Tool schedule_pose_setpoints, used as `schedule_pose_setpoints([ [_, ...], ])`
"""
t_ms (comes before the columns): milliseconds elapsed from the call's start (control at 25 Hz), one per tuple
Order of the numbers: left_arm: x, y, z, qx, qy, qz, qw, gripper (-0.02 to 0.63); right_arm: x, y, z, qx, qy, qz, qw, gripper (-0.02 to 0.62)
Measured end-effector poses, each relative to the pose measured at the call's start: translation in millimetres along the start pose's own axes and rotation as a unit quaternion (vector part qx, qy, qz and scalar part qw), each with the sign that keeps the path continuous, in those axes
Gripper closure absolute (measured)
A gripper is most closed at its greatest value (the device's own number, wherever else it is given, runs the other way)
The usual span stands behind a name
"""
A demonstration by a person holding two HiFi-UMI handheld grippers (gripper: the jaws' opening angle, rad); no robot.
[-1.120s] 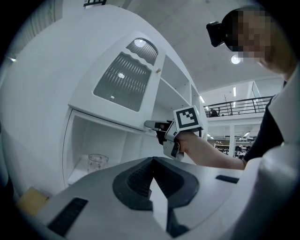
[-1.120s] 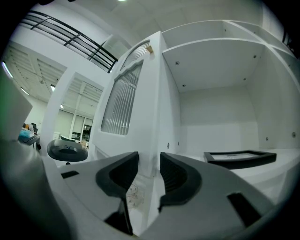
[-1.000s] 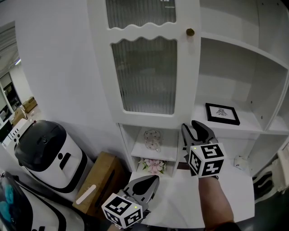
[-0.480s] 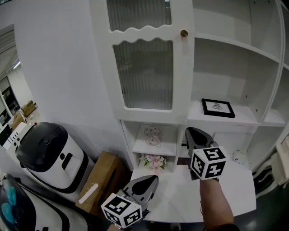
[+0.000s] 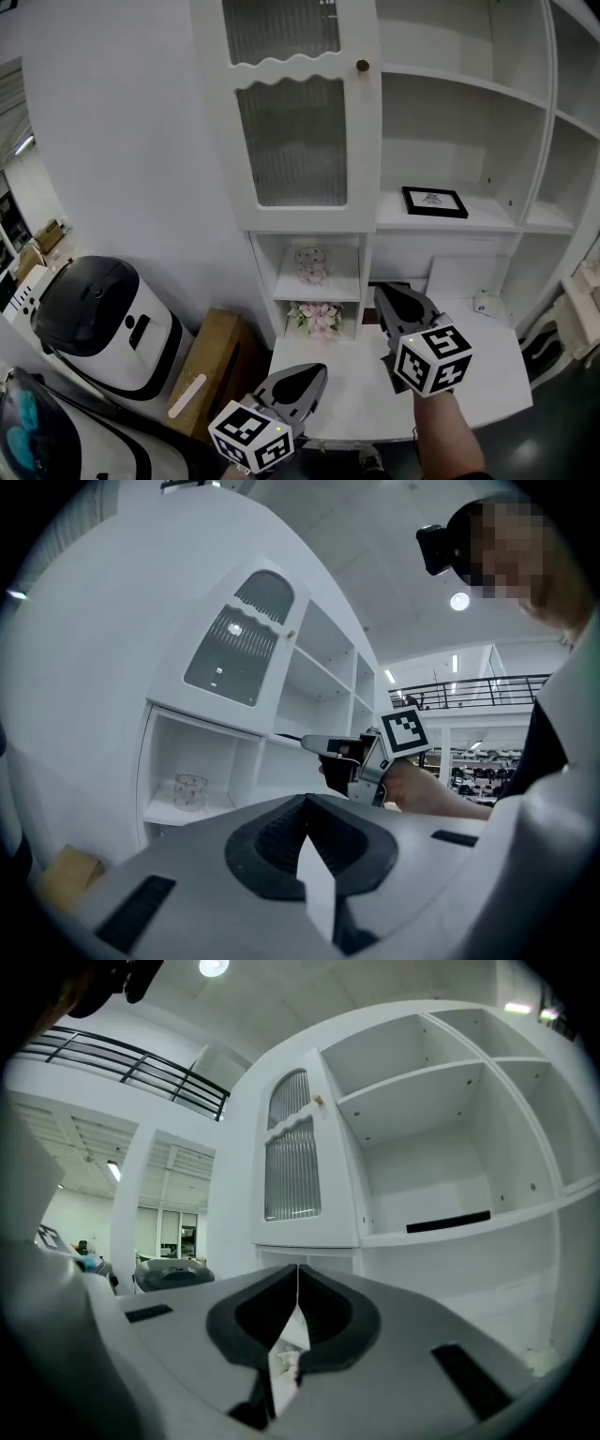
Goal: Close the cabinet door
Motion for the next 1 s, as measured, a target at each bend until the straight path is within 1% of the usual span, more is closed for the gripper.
schedule_pose_setpoints([
  [200, -0.2, -13.3, 21.0, -0.018, -0.001, -0.007, 0.9998, 0.604, -4.3, 26.8, 31.3, -0.003, 0.000, -0.004, 1.000, 0.588],
  [360, -5.0, -21.8, 36.0, -0.021, -0.003, 0.003, 0.9998, 0.604, -5.8, 40.6, 54.4, -0.006, 0.006, -0.007, 1.000, 0.588],
  [480, -7.4, -30.5, 42.5, -0.019, -0.003, 0.002, 0.9998, 0.604, -4.2, 46.2, 68.5, -0.002, 0.005, -0.010, 1.000, 0.589],
  [720, -8.3, -52.0, 47.4, 0.006, -0.012, -0.004, 0.9999, 0.604, -5.4, 46.2, 92.3, 0.021, 0.009, -0.010, 1.000, 0.589],
  [1000, -18.6, -87.1, 40.5, 0.043, -0.017, 0.006, 0.9989, 0.604, -4.1, 34.3, 118.5, 0.060, 0.021, -0.010, 0.998, 0.589],
])
Point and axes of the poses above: the fingertips, and each gripper's own axes: z backward along the fingers, y to its left, x out of its top, the point moved 3 cm from there along z, backward along the fingers, and after that the axes turned 8 degrees about -y, right-handed, at the moved point
